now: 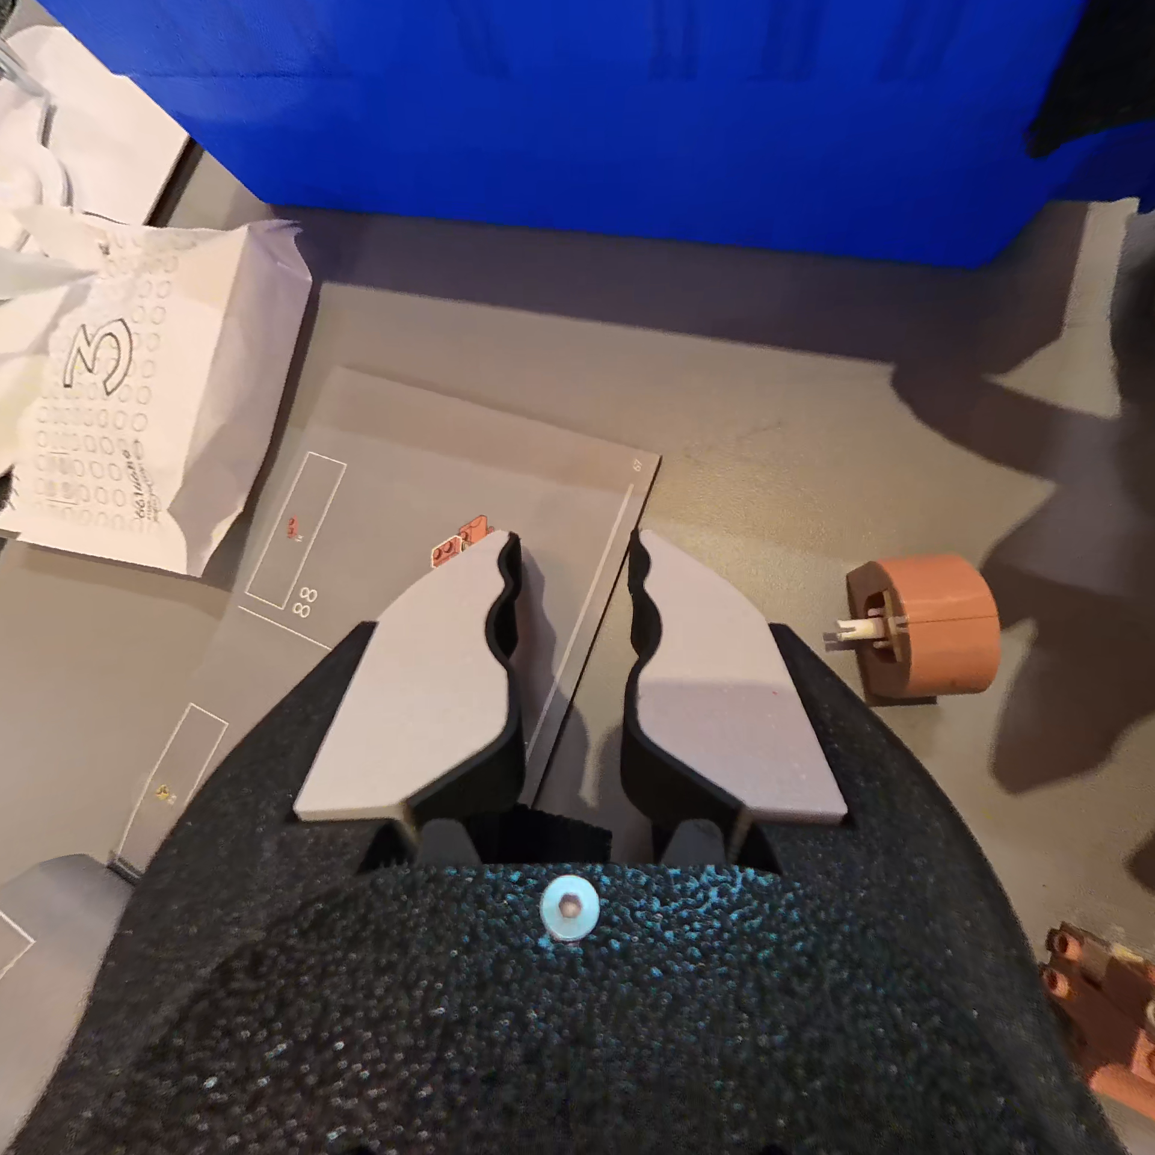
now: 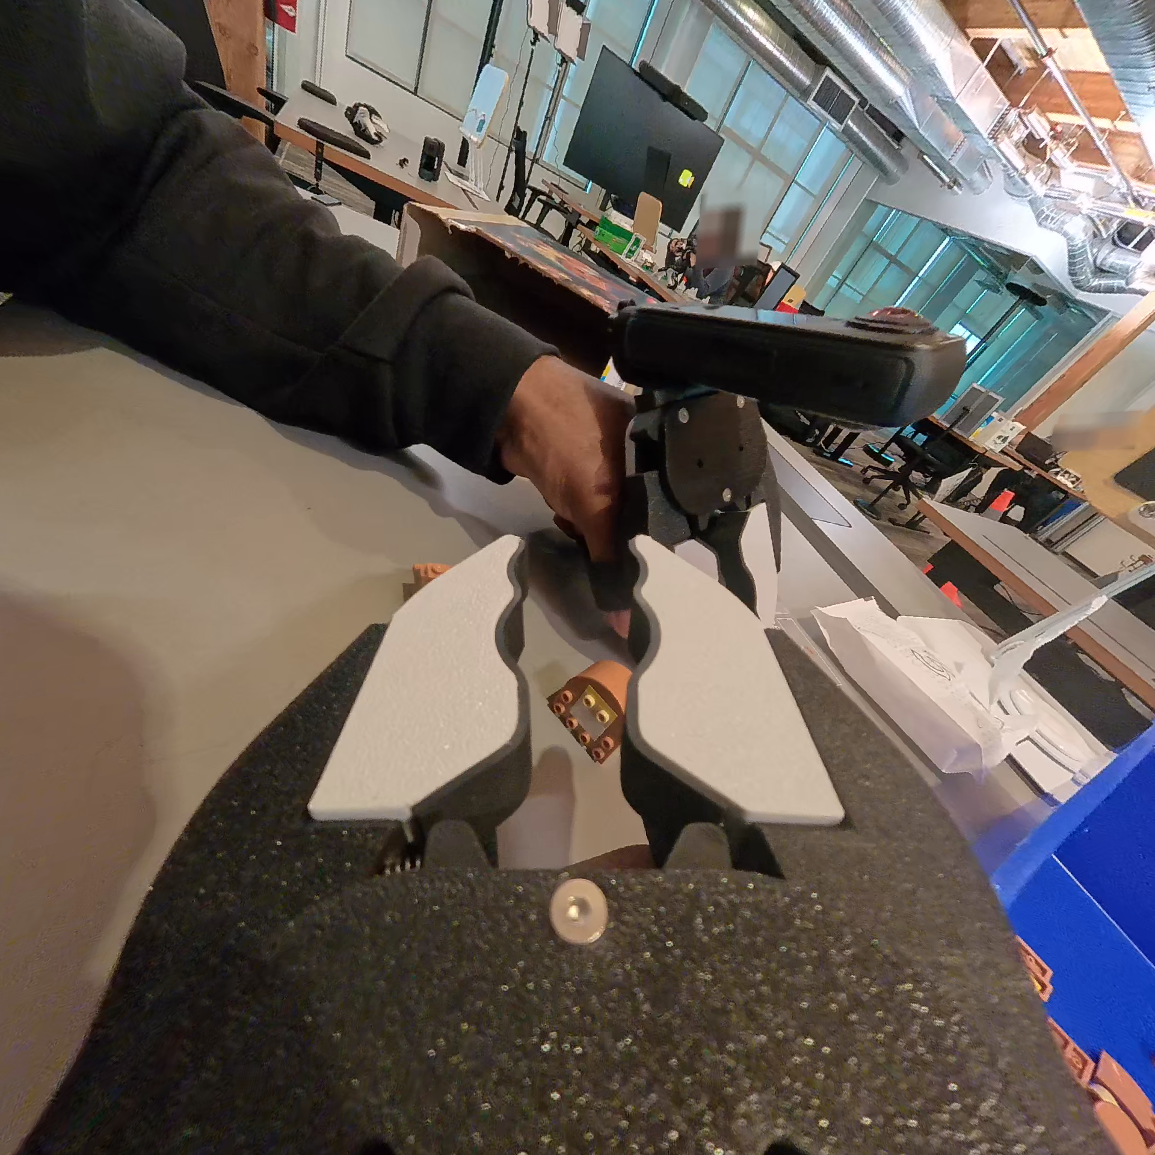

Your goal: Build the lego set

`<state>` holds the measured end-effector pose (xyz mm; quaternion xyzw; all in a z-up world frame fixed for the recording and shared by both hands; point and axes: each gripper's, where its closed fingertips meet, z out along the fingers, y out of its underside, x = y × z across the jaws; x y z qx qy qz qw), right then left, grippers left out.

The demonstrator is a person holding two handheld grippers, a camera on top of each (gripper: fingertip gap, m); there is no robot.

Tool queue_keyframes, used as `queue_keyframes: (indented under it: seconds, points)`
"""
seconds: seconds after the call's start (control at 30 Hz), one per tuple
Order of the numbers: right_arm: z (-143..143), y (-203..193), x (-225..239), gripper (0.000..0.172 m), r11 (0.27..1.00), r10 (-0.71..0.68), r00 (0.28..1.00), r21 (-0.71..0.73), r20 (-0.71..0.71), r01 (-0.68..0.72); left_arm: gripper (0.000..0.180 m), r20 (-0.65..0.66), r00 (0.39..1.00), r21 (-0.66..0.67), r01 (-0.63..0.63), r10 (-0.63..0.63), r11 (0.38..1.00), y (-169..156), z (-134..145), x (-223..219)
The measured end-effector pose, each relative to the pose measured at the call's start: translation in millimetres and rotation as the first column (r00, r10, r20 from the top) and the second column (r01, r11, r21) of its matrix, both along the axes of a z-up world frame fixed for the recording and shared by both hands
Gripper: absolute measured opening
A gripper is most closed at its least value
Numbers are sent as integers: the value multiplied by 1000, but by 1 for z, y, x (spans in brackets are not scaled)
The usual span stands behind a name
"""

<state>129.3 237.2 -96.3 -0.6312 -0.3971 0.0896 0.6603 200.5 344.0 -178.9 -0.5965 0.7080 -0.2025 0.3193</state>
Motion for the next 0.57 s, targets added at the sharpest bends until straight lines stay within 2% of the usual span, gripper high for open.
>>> queue_keyframes:
  seconds: [0.57]
  points:
    - [0,-1,-1,29,1000,5,1000,4,8,-5,32,17,999,-182,-37,41,983,0,1,-2]
